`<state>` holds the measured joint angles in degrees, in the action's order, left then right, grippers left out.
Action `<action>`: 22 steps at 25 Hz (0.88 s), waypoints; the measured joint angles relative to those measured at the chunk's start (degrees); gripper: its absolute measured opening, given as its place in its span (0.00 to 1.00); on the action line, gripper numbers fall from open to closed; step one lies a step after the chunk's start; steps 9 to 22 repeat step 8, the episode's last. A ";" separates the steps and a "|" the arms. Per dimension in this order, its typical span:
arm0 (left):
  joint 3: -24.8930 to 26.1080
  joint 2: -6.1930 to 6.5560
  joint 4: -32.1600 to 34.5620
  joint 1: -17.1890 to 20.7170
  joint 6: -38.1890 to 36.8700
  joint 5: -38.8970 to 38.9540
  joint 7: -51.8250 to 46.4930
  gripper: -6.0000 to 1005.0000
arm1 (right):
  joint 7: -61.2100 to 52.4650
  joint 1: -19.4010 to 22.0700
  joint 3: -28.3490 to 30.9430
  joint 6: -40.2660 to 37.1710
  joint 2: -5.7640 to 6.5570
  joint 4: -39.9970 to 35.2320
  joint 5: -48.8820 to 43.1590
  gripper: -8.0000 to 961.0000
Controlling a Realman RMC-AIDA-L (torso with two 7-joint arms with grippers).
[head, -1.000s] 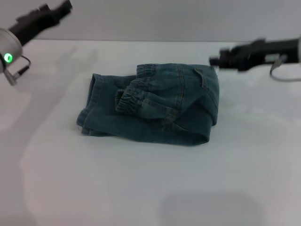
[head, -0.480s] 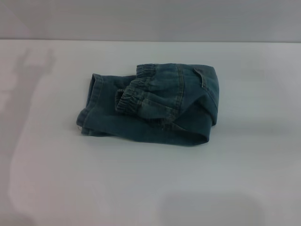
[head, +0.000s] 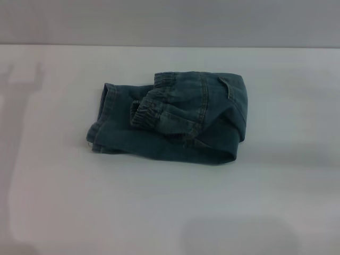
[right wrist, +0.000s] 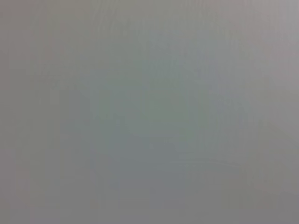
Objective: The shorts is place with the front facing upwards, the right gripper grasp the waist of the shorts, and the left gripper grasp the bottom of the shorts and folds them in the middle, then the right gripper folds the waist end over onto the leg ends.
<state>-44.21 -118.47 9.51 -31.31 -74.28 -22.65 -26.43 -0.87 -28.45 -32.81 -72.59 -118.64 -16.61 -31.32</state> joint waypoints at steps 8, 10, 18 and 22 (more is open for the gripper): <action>-0.10 0.00 -0.69 0.24 -0.03 0.07 0.13 0.72 | -0.88 0.95 0.17 -4.36 -0.21 2.34 -0.42 0.43; -0.10 0.00 -0.69 0.24 -0.03 0.07 0.13 0.72 | -0.88 0.95 0.17 -4.36 -0.21 2.34 -0.42 0.43; -0.10 0.00 -0.69 0.24 -0.03 0.07 0.13 0.72 | -0.88 0.95 0.17 -4.36 -0.21 2.34 -0.42 0.43; -0.10 0.00 -0.69 0.24 -0.03 0.07 0.13 0.72 | -0.88 0.95 0.17 -4.36 -0.21 2.34 -0.42 0.43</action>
